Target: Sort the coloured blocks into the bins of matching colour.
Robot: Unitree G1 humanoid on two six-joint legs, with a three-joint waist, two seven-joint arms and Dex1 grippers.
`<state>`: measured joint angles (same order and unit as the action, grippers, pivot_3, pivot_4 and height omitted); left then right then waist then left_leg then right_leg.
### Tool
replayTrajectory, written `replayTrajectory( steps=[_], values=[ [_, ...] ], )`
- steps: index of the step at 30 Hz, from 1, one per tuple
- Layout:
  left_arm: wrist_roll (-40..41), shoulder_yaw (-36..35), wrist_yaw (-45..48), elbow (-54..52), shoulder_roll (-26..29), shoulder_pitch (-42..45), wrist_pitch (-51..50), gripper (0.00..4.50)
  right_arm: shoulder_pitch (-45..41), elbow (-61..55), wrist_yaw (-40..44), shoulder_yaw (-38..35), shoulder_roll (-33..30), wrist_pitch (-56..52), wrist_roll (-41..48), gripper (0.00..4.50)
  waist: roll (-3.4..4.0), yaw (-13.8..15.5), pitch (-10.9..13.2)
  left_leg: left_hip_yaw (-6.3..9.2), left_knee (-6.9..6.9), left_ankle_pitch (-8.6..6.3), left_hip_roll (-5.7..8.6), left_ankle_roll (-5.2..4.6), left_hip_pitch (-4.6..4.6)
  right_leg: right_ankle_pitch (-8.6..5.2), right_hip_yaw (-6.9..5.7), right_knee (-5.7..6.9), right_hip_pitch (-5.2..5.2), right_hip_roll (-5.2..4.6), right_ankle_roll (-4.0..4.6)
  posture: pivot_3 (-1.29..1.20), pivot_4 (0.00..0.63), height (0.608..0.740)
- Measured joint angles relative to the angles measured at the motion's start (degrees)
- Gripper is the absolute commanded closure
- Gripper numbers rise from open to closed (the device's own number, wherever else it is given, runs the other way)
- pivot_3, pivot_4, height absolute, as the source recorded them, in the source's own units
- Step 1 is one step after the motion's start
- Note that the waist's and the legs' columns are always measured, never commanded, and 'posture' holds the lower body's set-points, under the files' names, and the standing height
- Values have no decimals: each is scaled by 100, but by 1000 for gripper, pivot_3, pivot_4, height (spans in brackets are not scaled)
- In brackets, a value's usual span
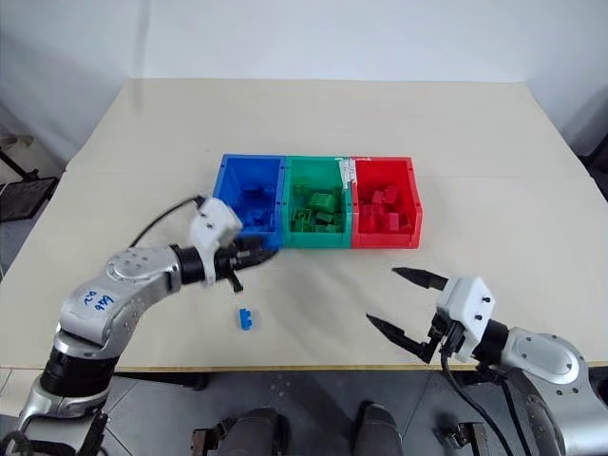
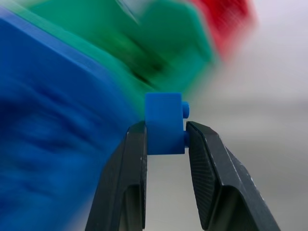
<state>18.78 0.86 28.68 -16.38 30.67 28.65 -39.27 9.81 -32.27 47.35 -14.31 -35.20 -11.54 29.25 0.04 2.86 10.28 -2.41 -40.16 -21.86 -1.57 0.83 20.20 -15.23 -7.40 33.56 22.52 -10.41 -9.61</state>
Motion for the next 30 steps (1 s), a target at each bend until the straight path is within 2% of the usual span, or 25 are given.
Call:
replayTrajectory(
  steps=[7,9,13,18,23,26,30],
  values=[
    [-613,-105,-611,1705,-589,929,965,3630,-551,103,-478,14,257,134,-44,0,-2,8,-1,-1,2,0,2,0,2,2,-7,-2,0,0,-3,0,150,740],
    [-616,-148,-692,1979,-737,1063,962,2895,-654,193,-468,52,257,150,-94,0,-2,-14,0,-2,6,0,2,-1,3,2,-8,-2,2,0,-4,0,150,740],
    [-614,-167,-533,1969,-679,1054,966,1744,-706,294,-372,64,252,157,-97,0,-2,-90,-1,-1,15,0,1,0,1,2,-12,1,6,0,-5,0,150,740],
    [-318,-462,-44,1290,-407,389,1129,213,-986,584,-120,167,198,159,-77,0,-1,-207,-1,-2,15,0,-2,0,-3,2,-10,5,8,-1,-5,0,150,740],
    [408,-1519,1107,833,410,-946,1644,213,-1526,984,328,458,97,159,-67,0,1,-317,-1,-1,19,0,-9,1,-6,2,-11,13,13,1,-4,0,150,740],
    [576,-2170,1870,1084,881,-1574,2296,101,-1774,1134,630,731,46,161,-77,0,0,-274,0,0,15,0,-8,1,-1,2,-14,8,12,0,-3,0,150,740],
    [595,-2624,2715,1879,1481,-2263,2857,101,-2022,1251,964,1004,30,159,-79,0,1,-225,0,-2,16,-1,-6,0,0,1,-12,4,11,-1,-3,0,150,740]
  ],
)
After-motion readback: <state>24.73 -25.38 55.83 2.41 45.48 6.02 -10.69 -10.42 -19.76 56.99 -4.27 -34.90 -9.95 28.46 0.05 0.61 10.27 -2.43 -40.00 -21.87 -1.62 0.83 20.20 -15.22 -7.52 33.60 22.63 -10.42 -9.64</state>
